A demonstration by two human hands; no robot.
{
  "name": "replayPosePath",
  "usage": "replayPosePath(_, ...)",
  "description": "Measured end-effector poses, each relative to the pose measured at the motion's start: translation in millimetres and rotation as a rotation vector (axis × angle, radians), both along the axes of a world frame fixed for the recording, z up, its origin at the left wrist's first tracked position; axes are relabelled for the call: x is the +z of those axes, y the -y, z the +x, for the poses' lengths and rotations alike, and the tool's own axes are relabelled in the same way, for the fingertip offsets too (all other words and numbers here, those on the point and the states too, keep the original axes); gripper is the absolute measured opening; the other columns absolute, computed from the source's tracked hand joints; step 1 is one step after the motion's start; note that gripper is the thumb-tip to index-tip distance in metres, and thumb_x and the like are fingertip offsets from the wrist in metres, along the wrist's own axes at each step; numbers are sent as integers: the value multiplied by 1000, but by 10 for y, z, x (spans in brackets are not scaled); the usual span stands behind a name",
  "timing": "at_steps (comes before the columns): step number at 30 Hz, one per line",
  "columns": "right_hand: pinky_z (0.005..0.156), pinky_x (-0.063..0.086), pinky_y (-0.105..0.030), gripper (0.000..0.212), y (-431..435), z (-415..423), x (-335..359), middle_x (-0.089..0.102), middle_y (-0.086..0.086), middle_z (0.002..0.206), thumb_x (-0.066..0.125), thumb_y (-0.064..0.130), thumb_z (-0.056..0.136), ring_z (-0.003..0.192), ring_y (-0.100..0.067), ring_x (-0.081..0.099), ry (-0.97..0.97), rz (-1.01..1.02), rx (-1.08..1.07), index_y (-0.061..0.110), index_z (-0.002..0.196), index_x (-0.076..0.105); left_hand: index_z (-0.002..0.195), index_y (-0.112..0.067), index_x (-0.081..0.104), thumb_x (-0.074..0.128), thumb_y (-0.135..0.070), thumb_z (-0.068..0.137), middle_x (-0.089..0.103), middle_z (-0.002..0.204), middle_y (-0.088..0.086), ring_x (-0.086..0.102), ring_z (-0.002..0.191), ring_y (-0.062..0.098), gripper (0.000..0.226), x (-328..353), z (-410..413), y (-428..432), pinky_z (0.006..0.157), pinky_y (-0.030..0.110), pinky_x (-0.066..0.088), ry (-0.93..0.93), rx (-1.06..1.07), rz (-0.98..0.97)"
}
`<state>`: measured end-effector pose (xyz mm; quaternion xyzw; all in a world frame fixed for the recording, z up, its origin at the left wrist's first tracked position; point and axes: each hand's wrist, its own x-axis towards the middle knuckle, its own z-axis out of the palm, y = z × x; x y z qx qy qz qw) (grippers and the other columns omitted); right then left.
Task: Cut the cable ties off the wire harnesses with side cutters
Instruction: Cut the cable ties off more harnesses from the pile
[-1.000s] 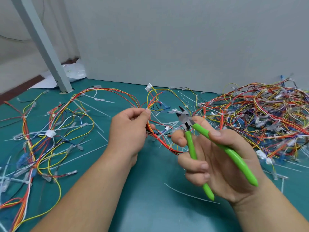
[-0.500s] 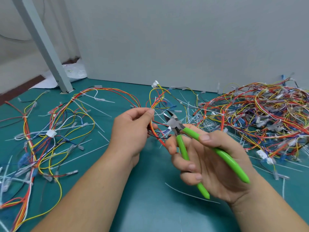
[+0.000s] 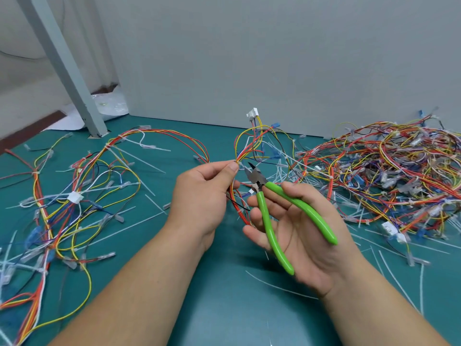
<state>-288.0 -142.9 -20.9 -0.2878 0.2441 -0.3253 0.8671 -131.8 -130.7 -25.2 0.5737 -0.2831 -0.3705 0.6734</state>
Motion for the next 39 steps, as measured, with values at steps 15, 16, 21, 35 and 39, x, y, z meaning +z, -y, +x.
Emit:
replayPosePath(15, 64, 64, -40, 33, -25, 18, 33, 72, -16, 99, 74, 29, 75, 68, -21, 72, 4, 35, -9, 6, 99, 73, 77, -25, 81, 76, -22, 89, 73, 71, 0, 65, 70, 17, 14, -45, -17, 5, 83, 39, 56, 43, -27, 19)
replayPosePath(16, 63, 64, -39, 35, -26, 22, 33, 73, -16, 99, 75, 29, 74, 68, -21, 72, 3, 37, -14, 6, 101, 73, 77, -25, 81, 76, -22, 89, 73, 71, 0, 65, 70, 16, 14, -48, -21, 3, 82, 39, 56, 42, -28, 19)
replayPosePath(21, 64, 64, -38, 48, -38, 31, 32, 73, -15, 96, 78, 29, 68, 67, -20, 72, -8, 6, -30, 8, 110, 66, 77, -26, 82, 77, -22, 88, 74, 73, 1, 66, 71, 17, 13, -56, -12, 5, 80, 38, 57, 19, -53, 14)
replayPosePath(35, 52, 57, -32, 26, -108, 82, 69, 68, -15, 97, 72, 27, 77, 59, -18, 64, -26, -85, -59, 8, 96, 70, 82, -21, 82, 79, -19, 86, 78, 84, 7, 68, 69, 16, 6, -76, -20, 12, 68, 29, 55, -62, -117, -12)
replayPosePath(39, 46, 50, -28, 26, -112, 84, 56, 66, -16, 97, 67, 24, 84, 57, -18, 59, -44, -120, -74, 9, 104, 64, 83, -19, 82, 78, -18, 87, 78, 82, 7, 67, 69, 17, 7, -78, -16, 17, 68, 31, 55, -61, -115, -10)
